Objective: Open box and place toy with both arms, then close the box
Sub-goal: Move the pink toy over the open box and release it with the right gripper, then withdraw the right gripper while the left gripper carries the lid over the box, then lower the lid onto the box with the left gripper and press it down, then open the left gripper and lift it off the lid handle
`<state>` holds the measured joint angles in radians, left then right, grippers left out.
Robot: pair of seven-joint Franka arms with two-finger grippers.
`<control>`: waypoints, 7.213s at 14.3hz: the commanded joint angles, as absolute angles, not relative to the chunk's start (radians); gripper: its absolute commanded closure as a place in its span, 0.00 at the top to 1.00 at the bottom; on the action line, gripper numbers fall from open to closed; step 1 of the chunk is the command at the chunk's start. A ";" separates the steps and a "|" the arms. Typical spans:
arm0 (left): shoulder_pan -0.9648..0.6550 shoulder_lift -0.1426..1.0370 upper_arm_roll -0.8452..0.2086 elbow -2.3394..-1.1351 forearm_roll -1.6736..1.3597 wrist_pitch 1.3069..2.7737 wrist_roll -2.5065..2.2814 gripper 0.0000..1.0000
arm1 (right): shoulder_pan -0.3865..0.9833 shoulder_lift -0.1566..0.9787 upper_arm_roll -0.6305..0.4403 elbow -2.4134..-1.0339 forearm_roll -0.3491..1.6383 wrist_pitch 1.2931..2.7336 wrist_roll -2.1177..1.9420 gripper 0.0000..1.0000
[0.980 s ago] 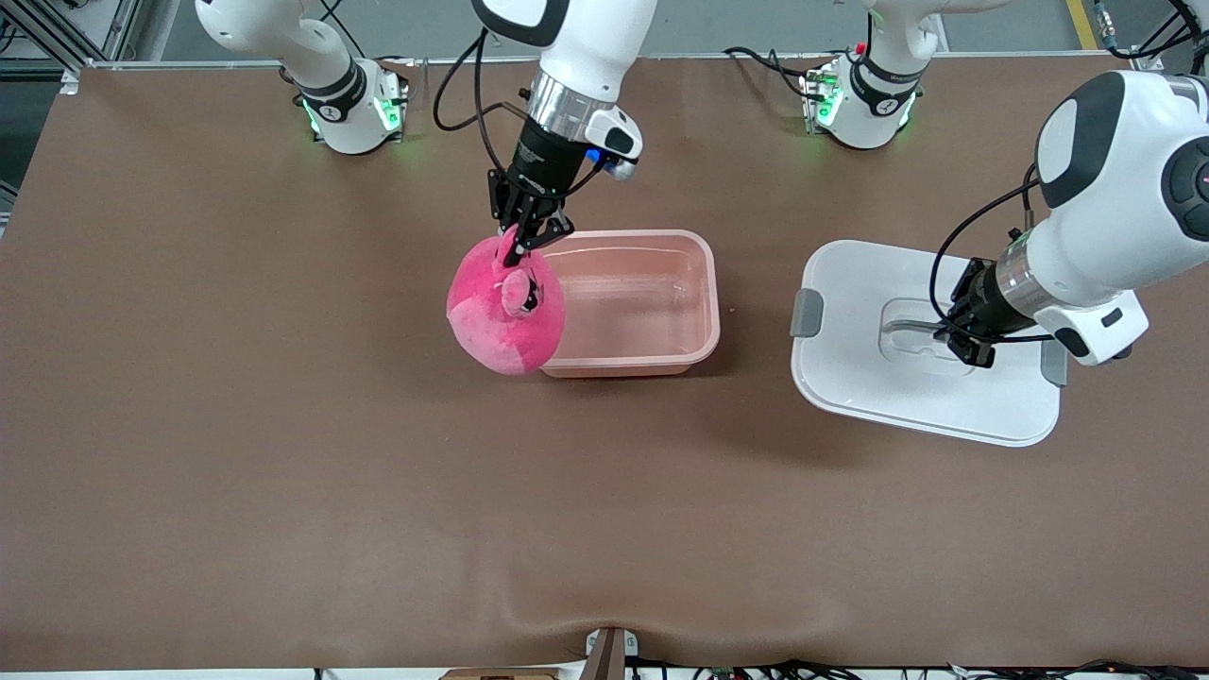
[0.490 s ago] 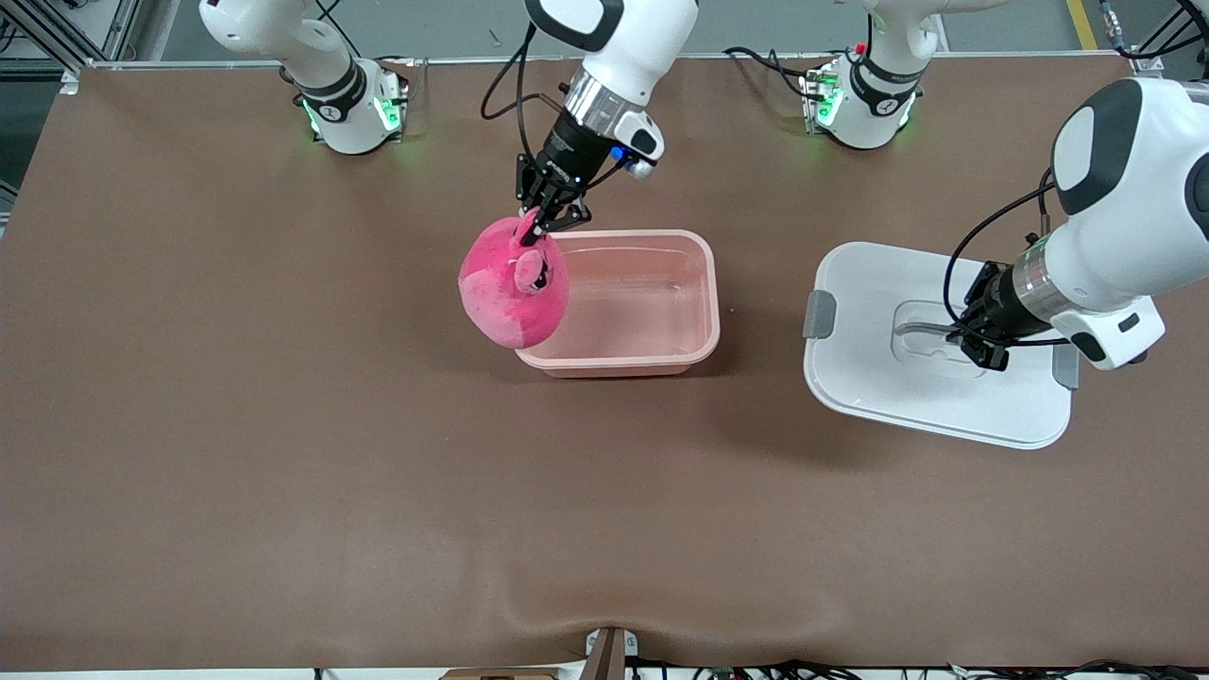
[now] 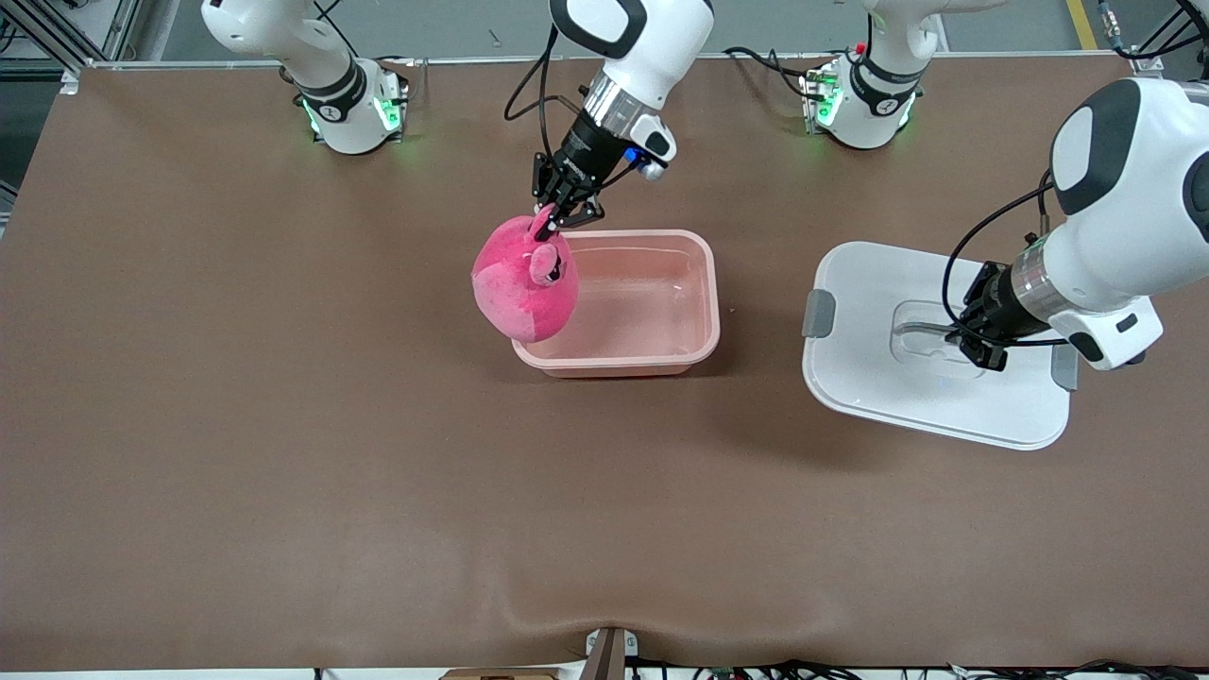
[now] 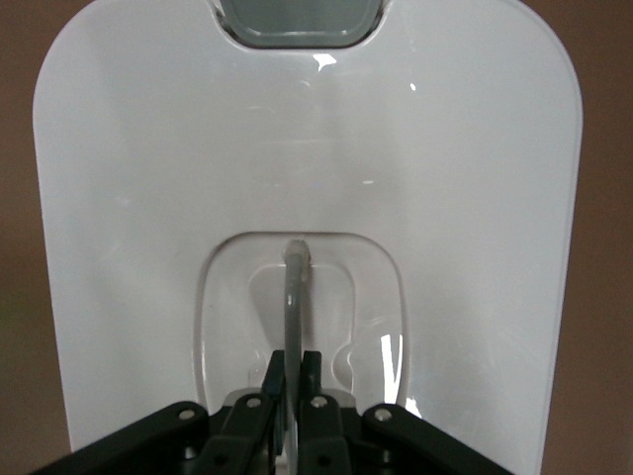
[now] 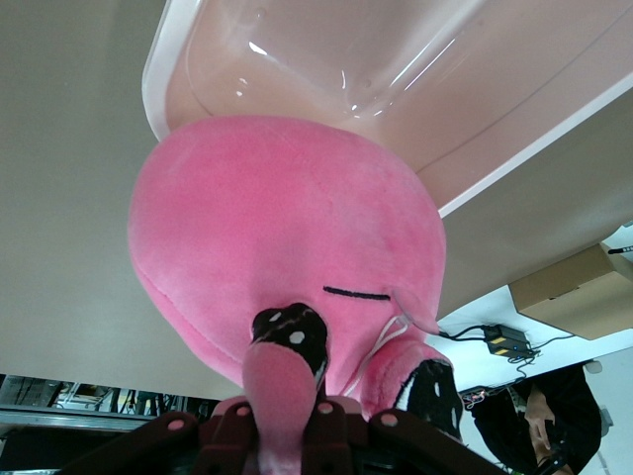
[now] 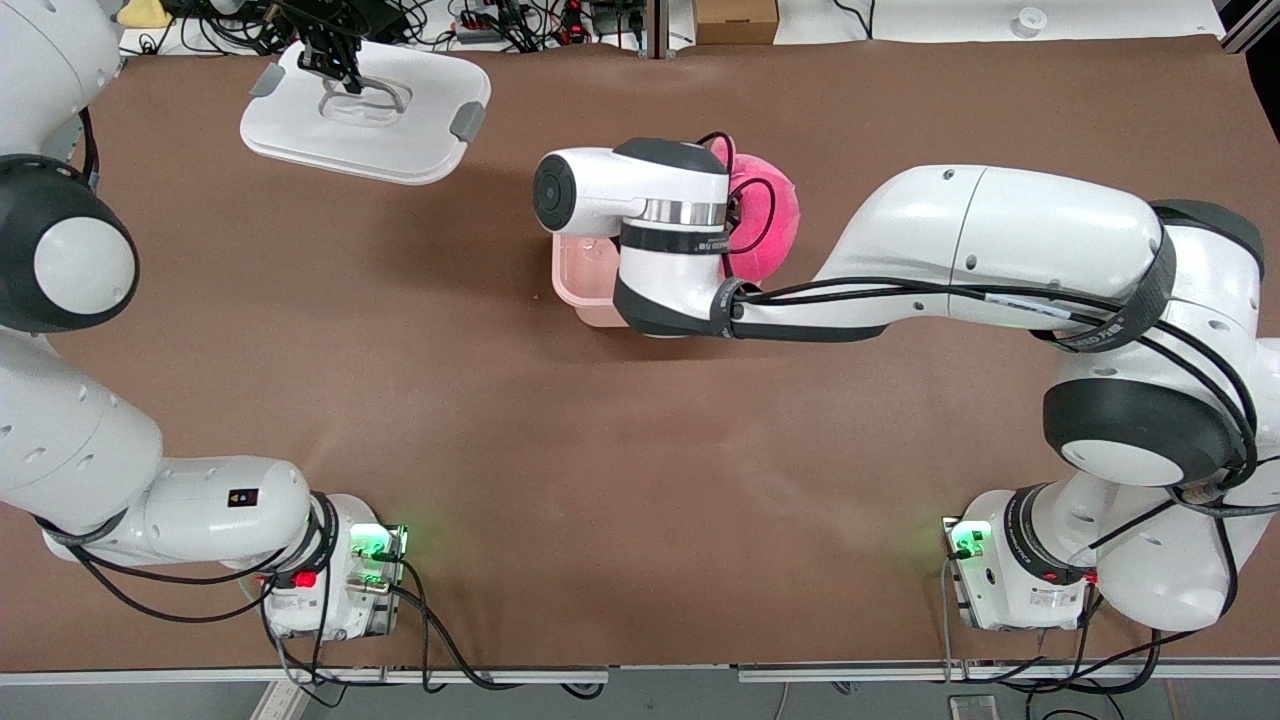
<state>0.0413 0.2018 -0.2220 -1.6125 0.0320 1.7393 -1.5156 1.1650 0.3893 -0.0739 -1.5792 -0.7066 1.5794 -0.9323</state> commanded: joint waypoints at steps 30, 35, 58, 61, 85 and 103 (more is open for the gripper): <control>-0.053 0.216 -0.390 -1.623 0.023 1.765 -1.870 0.00 | 0.433 0.273 -0.092 -1.439 -0.341 1.528 -0.336 1.00; -0.184 0.245 -0.390 -1.609 0.028 1.809 -2.071 0.00 | 0.201 0.210 -0.092 -1.447 -0.149 1.531 -0.250 1.00; -0.518 0.466 -0.390 -1.578 0.150 2.054 -2.625 0.00 | 0.029 -0.015 -0.084 -1.537 0.046 1.463 -0.028 1.00; -0.531 0.482 -0.390 -1.582 0.152 2.066 -2.625 0.00 | 0.035 -0.014 -0.083 -1.536 0.046 1.473 -0.028 1.00; -0.528 0.525 -0.385 -1.598 0.192 2.111 -2.592 0.00 | 0.032 -0.009 -0.084 -1.460 0.058 1.364 -0.026 1.00; -0.534 0.529 -0.387 -1.598 0.195 2.085 -2.505 0.48 | 0.032 0.005 -0.084 -1.456 0.072 1.365 -0.031 1.00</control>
